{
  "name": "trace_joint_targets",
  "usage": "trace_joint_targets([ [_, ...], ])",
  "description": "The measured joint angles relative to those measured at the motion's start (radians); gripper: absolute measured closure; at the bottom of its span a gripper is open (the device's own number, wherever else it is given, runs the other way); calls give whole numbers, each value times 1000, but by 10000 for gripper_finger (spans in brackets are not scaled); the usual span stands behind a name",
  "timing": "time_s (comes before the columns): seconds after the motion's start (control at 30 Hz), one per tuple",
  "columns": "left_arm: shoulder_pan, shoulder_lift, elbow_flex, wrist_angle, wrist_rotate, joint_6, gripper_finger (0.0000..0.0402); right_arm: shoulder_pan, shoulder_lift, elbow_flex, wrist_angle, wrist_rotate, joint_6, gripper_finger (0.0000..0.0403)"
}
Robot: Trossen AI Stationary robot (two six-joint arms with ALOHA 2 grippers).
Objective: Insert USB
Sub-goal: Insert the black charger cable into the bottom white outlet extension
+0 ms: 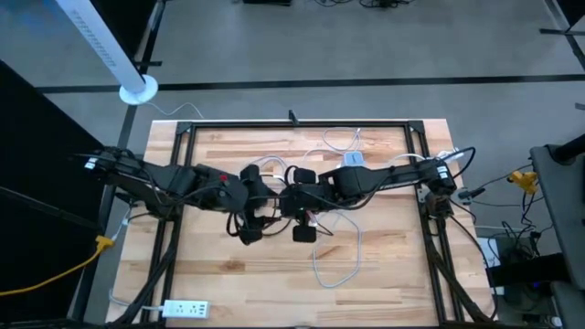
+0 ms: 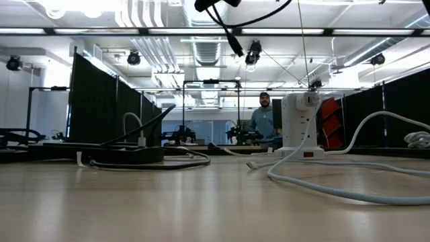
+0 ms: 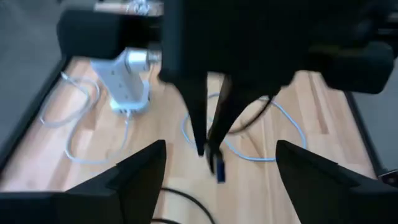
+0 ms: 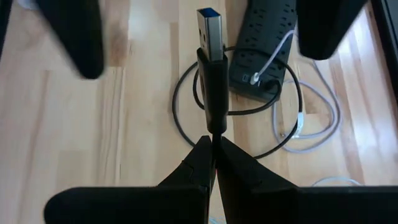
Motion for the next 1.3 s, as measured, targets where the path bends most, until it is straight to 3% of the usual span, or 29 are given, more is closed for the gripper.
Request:
trace_joint_targets([
  [0.27, 21, 0, 0, -10, 10, -51, 129, 0, -21, 0, 2, 2, -55, 403],
  [0.37, 21, 4, 0, 6, 11, -51, 151, -2, -21, 0, 2, 2, -58, 403],
  [0.67, 26, 5, 0, 8, 12, -18, 385, -19, -21, 0, 1, 24, -65, 403],
  [1.3, 26, 5, 0, 19, 10, -16, 364, -19, -21, 0, 2, 25, -65, 403],
])
